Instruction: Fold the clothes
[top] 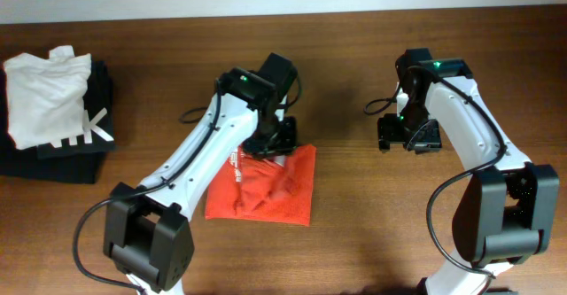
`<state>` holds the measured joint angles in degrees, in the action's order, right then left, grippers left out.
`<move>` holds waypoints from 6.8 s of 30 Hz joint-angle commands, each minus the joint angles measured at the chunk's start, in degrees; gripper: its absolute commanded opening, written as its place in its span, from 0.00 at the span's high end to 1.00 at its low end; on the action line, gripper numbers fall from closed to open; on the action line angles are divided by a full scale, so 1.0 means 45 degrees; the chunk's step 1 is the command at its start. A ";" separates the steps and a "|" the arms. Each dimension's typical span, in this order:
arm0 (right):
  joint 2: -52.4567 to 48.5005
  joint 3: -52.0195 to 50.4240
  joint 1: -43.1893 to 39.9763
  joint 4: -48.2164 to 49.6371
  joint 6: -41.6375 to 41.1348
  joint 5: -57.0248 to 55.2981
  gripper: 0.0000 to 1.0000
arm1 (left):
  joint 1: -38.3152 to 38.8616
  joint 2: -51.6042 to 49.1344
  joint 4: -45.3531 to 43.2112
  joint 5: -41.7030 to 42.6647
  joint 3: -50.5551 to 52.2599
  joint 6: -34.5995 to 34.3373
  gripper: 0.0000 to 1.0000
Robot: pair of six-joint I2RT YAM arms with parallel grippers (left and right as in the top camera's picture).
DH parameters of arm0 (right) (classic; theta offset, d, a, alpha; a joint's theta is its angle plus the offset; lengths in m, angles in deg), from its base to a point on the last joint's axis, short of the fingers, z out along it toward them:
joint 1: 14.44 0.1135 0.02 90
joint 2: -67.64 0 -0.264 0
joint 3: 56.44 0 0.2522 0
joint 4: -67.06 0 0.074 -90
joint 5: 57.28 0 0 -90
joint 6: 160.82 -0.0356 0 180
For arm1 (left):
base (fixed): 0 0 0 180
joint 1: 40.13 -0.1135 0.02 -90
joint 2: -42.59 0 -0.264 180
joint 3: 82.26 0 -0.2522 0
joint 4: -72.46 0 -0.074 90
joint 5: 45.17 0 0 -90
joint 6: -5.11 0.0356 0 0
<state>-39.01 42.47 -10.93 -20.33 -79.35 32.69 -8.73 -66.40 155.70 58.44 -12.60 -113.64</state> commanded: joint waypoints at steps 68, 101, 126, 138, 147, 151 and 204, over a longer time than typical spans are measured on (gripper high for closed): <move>-0.2526 0.0641 0.6868 -0.1753 -0.1598 -0.0282 0.63 | -0.5367 -0.3735 -0.0967 -0.0219 0.1205 0.3279 0.47; 0.0272 -0.5183 0.6513 0.4585 -0.1977 0.0879 0.65 | -0.4143 -0.3735 0.0563 0.0087 0.2914 0.5537 0.48; 0.0976 0.1107 0.2773 -0.0612 -0.0010 0.0525 0.42 | -0.4498 -0.4017 -0.1200 0.5474 0.1758 0.8709 0.14; 0.0976 0.1107 0.2487 -0.0937 -0.0005 -0.0486 0.41 | -0.3934 -0.4716 -0.1205 0.2093 0.0996 0.6921 0.99; 0.0976 0.1107 0.0544 -0.0933 0.0185 -0.0486 0.41 | -0.6965 -0.0661 -0.0457 -0.3619 -0.2263 0.6241 1.00; 0.0976 0.1107 0.0345 -0.0933 0.0189 -0.0486 0.41 | -0.8296 0.0690 -0.1734 -0.6222 -0.2268 0.6334 1.00; 0.2399 0.0709 0.0345 -0.2725 0.1477 0.2866 0.01 | -0.5731 -0.0865 0.6062 -0.2123 -0.3619 0.5571 0.01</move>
<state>-34.70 46.18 -9.09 -33.26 -73.34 44.89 -34.48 -75.40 182.69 49.98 -32.18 -88.00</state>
